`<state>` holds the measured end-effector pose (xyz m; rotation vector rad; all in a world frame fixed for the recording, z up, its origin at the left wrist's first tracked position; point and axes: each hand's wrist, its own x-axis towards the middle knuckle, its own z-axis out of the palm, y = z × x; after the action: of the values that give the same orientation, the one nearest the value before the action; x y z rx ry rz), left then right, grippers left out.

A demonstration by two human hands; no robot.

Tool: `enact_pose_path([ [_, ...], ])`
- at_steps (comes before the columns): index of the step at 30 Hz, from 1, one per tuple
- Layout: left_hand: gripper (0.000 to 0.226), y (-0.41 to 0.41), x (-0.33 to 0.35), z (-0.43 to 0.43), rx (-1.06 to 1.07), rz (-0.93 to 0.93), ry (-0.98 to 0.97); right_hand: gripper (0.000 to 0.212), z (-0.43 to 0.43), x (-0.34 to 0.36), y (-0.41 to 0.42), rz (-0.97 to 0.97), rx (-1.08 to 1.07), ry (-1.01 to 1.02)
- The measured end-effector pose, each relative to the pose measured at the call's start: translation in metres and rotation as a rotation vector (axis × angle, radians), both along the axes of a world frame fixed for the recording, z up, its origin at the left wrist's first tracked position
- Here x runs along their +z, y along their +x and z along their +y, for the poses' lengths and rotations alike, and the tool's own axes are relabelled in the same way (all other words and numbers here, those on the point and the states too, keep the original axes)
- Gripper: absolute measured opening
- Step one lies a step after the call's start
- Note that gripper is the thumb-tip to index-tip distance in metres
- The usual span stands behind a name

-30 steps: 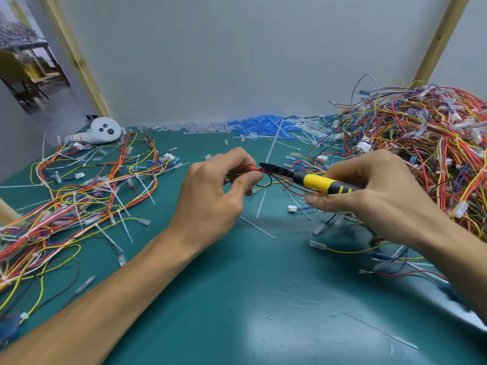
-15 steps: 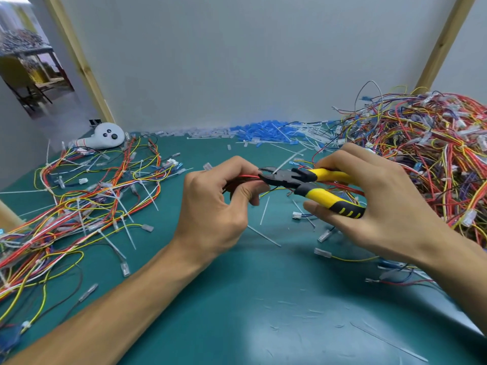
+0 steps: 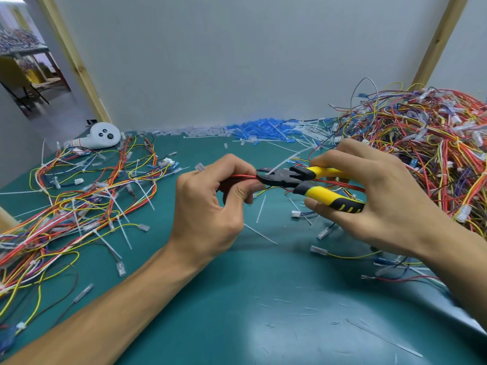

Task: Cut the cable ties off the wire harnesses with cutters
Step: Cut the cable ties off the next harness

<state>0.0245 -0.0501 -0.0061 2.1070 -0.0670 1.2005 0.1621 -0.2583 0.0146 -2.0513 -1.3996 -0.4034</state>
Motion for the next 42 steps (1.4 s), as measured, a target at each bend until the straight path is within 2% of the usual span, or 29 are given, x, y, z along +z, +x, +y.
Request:
enact_pose_path([
  [17, 0.007, -0.0016, 0.0005, -0.0010, -0.020, 0.017, -0.024, 0.041, 0.0025, -0.0042, -0.0011, 0.025, 0.056, 0.055],
  [23, 0.007, -0.0009, -0.0002, -0.0019, -0.019, 0.038, -0.023, 0.021, 0.0023, 0.0001, -0.0010, 0.015, 0.073, 0.023],
  [31, 0.007, 0.0014, -0.0024, 0.0013, -0.082, 0.132, -0.069, 0.021, -0.0042, 0.0050, -0.0020, 0.121, 0.019, -0.034],
  [37, 0.025, -0.0016, -0.0003, 0.0069, -0.140, 0.191, -0.047, 0.013, -0.0042, 0.0034, -0.0043, 0.222, -0.004, 0.019],
  [42, 0.029, -0.0028, 0.0008, 0.0068, -0.105, 0.197, -0.028, 0.016, 0.0015, -0.0022, -0.0041, 0.132, -0.043, 0.034],
])
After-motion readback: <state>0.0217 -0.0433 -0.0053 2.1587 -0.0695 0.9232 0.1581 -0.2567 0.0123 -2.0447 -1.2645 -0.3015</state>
